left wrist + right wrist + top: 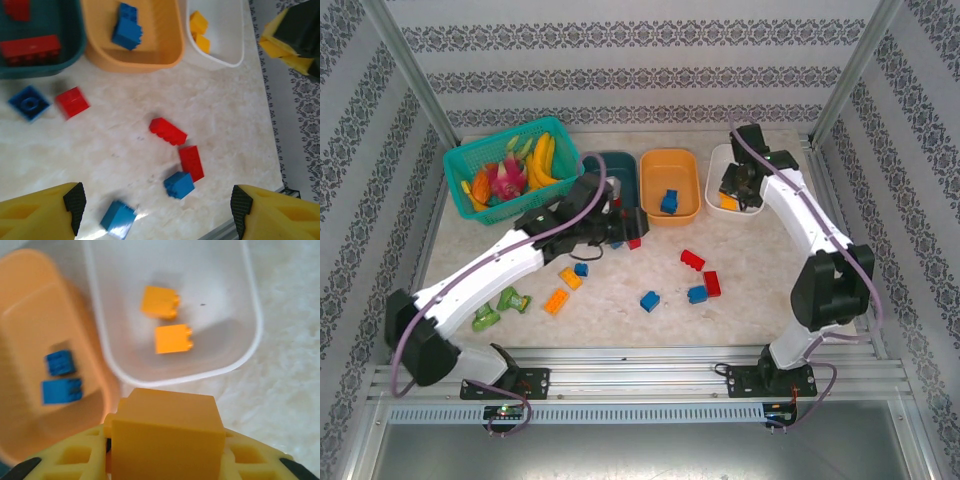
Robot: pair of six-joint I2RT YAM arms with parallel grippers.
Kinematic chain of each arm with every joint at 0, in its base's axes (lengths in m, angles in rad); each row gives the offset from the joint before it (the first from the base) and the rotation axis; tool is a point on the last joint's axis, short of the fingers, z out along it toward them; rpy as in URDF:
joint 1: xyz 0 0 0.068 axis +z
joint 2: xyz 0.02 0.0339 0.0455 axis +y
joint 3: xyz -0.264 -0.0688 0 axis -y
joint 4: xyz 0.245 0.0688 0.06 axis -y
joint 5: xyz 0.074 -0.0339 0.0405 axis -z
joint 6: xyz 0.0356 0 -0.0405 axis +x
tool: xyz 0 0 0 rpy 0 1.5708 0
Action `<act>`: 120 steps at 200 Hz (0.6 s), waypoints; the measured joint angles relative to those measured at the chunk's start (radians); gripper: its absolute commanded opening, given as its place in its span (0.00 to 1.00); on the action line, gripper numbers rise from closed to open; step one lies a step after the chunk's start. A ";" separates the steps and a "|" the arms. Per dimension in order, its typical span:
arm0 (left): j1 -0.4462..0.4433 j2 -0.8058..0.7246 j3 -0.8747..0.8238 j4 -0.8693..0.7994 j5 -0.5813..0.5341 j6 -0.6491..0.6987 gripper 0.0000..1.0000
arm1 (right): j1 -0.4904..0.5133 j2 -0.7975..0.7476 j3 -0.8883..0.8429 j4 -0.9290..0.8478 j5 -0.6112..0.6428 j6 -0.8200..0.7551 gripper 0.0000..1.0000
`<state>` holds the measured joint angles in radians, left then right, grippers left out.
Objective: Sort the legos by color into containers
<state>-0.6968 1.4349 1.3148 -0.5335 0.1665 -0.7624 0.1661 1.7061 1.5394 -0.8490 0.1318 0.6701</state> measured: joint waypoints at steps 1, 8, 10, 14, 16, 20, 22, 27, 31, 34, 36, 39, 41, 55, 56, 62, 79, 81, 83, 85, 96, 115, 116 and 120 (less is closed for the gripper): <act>-0.001 0.004 0.003 0.001 0.002 0.000 0.79 | -0.003 0.003 0.000 0.000 -0.001 0.000 0.25; -0.004 0.047 0.031 0.018 0.013 0.000 0.79 | -0.033 0.035 0.006 0.003 -0.013 0.005 0.25; -0.005 0.061 0.039 0.024 0.014 0.000 0.79 | -0.038 0.042 0.008 0.005 -0.014 0.006 0.25; -0.006 0.082 0.053 0.031 0.020 0.000 0.79 | -0.052 0.064 0.015 0.005 -0.022 0.012 0.25; -0.008 0.095 0.062 0.034 0.024 0.000 0.79 | -0.058 0.074 0.018 0.005 -0.023 0.012 0.25; -0.009 0.119 0.078 0.043 0.029 0.000 0.79 | -0.068 0.094 0.026 0.007 -0.028 0.019 0.26; -0.009 0.127 0.084 0.048 0.031 0.000 0.79 | -0.072 0.104 0.032 0.007 -0.029 0.022 0.26; -0.010 0.157 0.103 0.056 0.040 0.000 0.78 | -0.082 0.132 0.046 0.008 -0.034 0.034 0.26; -0.010 0.179 0.118 0.061 0.044 0.000 0.78 | -0.087 0.153 0.059 0.009 -0.036 0.041 0.26; -0.011 0.192 0.128 0.064 0.048 0.000 0.78 | -0.091 0.168 0.070 0.008 -0.037 0.050 0.26; -0.011 0.201 0.135 0.066 0.051 0.000 0.78 | -0.093 0.178 0.078 0.008 -0.037 0.055 0.26; -0.011 0.215 0.144 0.069 0.053 0.000 0.78 | -0.093 0.193 0.089 0.007 -0.038 0.065 0.26; -0.011 0.224 0.151 0.070 0.056 0.000 0.78 | -0.095 0.203 0.098 0.007 -0.037 0.070 0.26; -0.011 0.278 0.197 0.075 0.069 0.000 0.78 | -0.098 0.262 0.152 0.009 -0.039 0.121 0.26; -0.011 0.281 0.199 0.075 0.070 0.000 0.78 | -0.099 0.264 0.154 0.009 -0.039 0.123 0.26; -0.011 0.303 0.219 0.077 0.075 0.001 0.78 | -0.099 0.284 0.174 0.008 -0.038 0.153 0.26; -0.011 0.347 0.264 0.079 0.090 0.005 0.78 | -0.107 0.327 0.206 0.012 -0.041 0.252 0.26; -0.011 0.352 0.269 0.079 0.092 0.006 0.78 | -0.109 0.330 0.209 0.013 -0.042 0.264 0.26; -0.011 0.356 0.274 0.079 0.093 0.007 0.78 | -0.110 0.334 0.211 0.013 -0.044 0.274 0.26; -0.011 0.360 0.279 0.079 0.095 0.008 0.79 | -0.112 0.339 0.212 0.013 -0.045 0.291 0.26; -0.011 0.379 0.303 0.079 0.099 0.016 0.78 | -0.123 0.360 0.217 0.012 -0.048 0.356 0.26; -0.011 0.397 0.331 0.078 0.102 0.026 0.78 | -0.142 0.402 0.230 0.006 -0.047 0.472 0.28; -0.011 0.397 0.332 0.079 0.102 0.026 0.78 | -0.143 0.405 0.231 0.005 -0.046 0.478 0.28; -0.011 0.399 0.336 0.078 0.103 0.027 0.78 | -0.145 0.413 0.235 0.004 -0.046 0.502 0.29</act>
<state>-0.7078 1.8339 1.6508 -0.4553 0.2699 -0.7357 0.0212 2.1193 1.7744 -0.8452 0.0860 1.1725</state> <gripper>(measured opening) 0.784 0.386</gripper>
